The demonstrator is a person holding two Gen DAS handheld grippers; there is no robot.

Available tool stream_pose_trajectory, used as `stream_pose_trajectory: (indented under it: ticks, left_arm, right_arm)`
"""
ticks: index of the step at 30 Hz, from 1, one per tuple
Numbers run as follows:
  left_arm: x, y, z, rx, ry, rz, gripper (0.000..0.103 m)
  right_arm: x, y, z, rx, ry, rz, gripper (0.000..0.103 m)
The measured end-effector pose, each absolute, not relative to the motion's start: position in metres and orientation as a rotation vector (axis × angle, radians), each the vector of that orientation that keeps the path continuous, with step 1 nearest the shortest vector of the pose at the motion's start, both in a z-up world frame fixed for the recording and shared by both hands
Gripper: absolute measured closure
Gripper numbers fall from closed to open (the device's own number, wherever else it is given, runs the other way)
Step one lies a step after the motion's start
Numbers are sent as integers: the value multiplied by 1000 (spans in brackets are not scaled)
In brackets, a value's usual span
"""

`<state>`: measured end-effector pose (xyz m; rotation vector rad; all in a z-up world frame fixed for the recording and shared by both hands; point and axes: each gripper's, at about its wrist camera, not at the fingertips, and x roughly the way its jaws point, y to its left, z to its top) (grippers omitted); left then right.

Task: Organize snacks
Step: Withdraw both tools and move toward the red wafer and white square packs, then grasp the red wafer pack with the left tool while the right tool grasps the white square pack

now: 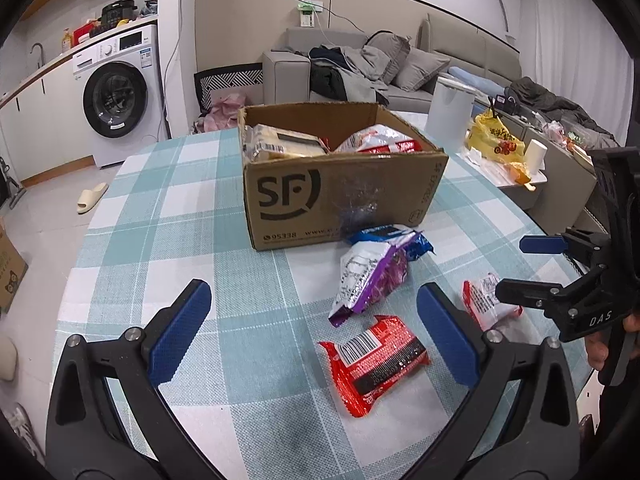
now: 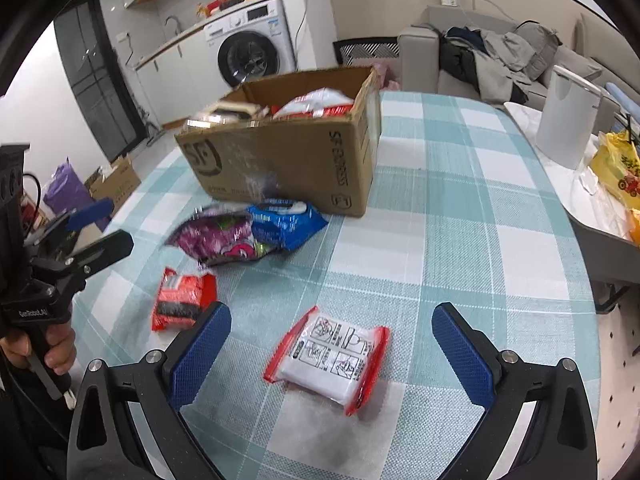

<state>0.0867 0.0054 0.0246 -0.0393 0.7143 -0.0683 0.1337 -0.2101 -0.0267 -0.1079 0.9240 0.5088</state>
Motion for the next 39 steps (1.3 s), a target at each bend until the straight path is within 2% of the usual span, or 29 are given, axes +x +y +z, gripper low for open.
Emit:
stream_pose_trajectory:
  ticks: [20,39]
  left_arm:
    - [102,-31,-20,32,849,-155,0]
    - [110,-42,-52,64,958,-184,0]
  right_arm:
    - [137,-192,-71,-240,1041,550,1]
    - [147,-223,-71,-206,1055,504,1]
